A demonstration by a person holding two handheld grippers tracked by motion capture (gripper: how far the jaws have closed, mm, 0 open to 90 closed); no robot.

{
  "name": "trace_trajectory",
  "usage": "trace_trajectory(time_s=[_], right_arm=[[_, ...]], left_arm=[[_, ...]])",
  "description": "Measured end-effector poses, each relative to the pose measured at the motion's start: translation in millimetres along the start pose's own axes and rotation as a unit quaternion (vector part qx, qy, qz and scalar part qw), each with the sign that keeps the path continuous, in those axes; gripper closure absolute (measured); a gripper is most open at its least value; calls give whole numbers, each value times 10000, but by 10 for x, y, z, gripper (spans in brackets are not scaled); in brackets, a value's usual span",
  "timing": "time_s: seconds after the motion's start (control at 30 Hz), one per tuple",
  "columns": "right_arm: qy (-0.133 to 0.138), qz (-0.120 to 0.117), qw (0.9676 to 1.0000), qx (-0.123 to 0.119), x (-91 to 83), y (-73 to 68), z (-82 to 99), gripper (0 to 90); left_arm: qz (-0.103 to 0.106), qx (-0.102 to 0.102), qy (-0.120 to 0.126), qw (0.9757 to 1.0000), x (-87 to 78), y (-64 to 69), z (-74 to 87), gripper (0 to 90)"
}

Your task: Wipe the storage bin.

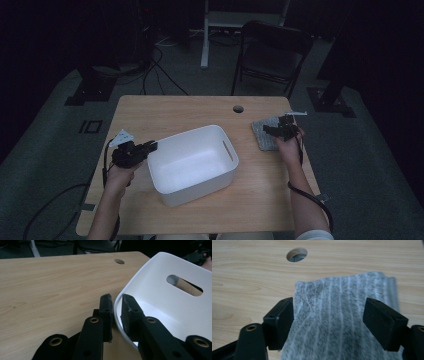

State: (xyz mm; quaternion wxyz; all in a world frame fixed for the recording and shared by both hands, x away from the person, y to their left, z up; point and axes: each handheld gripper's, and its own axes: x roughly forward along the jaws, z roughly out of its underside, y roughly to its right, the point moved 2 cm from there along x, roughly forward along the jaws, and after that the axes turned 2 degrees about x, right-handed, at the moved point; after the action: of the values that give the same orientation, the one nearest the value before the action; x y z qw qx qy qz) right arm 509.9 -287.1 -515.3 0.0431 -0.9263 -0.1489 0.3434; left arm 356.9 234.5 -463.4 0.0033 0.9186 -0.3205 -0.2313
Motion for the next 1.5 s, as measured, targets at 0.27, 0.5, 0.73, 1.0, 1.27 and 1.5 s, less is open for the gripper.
trace_trajectory(time_s=[0.27,0.5,0.73,1.0,1.27,1.5], right_arm=[[-258,389,9988,-162,271,-6,-37,212],[-601,586,9956,-408,481,16,103,150],[-612,651,9949,-469,499,-15,115,141],[-524,655,9951,-520,496,-25,145,143],[-761,602,9937,-562,432,-187,97,618],[-745,458,9958,-253,330,-275,118,674]], left_arm=[[8,-14,-6,10000,0,2,-2,792],[12,14,-20,10000,7,2,-7,792],[-22,-33,7,10000,7,11,1,790],[-24,-38,21,10000,8,12,6,788],[-89,37,-5,10000,16,29,-1,788],[-116,55,-9,9999,31,43,-5,787]])
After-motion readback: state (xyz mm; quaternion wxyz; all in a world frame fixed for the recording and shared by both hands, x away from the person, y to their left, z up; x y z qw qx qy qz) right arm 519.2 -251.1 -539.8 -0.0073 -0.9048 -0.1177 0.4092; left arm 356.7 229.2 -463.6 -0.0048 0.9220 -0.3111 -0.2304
